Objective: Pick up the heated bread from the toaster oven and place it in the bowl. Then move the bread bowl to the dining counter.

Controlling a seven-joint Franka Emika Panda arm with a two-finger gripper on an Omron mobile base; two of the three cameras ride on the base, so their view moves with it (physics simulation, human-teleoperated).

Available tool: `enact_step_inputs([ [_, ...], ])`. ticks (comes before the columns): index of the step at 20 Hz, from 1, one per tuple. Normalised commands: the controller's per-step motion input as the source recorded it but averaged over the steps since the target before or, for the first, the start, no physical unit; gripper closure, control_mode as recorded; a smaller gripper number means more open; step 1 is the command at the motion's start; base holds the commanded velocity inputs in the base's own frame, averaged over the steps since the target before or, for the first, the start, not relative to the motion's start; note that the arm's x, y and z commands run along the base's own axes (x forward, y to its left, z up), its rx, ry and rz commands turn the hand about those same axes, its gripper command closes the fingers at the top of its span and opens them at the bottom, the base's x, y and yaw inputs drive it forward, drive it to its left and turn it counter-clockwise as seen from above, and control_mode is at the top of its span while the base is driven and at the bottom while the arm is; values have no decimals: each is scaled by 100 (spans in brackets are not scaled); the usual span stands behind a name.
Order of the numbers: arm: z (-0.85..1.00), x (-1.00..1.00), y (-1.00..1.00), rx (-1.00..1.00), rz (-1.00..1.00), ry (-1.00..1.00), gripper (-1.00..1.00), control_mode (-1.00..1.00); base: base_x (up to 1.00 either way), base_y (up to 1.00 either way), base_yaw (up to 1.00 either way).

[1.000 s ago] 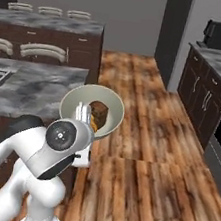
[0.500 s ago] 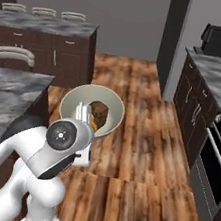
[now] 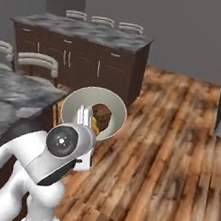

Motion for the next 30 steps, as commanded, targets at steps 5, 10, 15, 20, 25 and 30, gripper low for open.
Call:
enact_step_inputs([
  [5,0,0,0,0,0,0,100,100,68,-12,90],
  [10,-3,15,4,0,29,9,100,-100,14,-7,56],
  [15,0,64,85,-1,48,24,100,-100,0,0,0],
  [20,-26,89,100,-10,26,7,100,-100,0,0,0],
  [25,-55,100,100,-16,4,3,100,-100,0,0,0],
  [30,-32,100,100,-11,2,3,100,-100,0,0,0],
])
